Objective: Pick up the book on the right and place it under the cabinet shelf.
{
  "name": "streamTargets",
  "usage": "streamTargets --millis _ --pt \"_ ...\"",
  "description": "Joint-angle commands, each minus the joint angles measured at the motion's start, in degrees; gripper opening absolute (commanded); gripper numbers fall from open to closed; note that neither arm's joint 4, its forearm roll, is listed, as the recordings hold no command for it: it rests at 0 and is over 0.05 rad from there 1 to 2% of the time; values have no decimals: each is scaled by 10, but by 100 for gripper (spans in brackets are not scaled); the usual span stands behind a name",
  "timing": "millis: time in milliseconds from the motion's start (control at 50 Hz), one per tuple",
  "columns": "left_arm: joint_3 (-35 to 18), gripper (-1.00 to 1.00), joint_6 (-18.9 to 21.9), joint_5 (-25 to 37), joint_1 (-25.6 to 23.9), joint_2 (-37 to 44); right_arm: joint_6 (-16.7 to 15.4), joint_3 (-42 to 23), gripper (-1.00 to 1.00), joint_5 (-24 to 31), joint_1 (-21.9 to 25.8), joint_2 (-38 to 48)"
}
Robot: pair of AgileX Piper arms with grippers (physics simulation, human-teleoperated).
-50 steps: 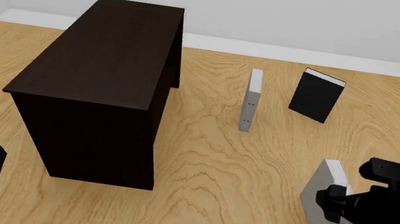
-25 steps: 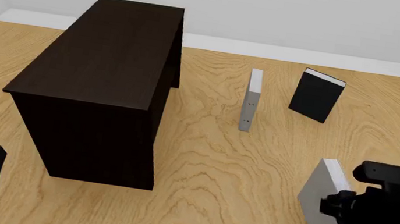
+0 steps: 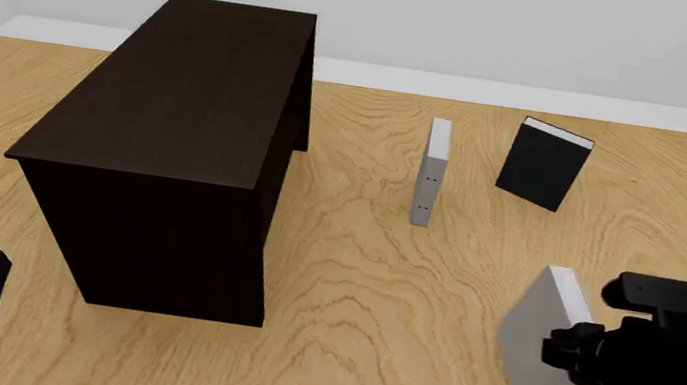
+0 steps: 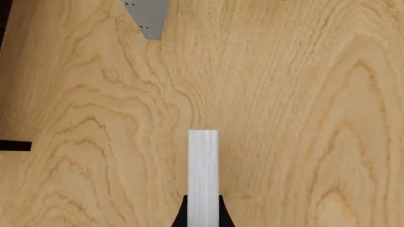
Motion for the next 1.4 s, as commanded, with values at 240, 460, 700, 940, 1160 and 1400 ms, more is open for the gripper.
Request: streamTargets --millis 240,460,700,940,1160,1400 --pt "0 100 0 0 0 0 4 -76 -100 18 40 -17" --pt "0 100 0 0 0 0 13 -123 -100 -3 79 6" --pt "0 100 0 0 0 0 34 -142 -100 -47 93 19" --pt "0 100 0 0 0 0 52 -147 -100 -102 119 32" --pt "0 100 0 0 0 0 82 -125 -100 -168 145 55" --pt "0 100 0 0 0 0 104 -116 -100 -219 158 71"
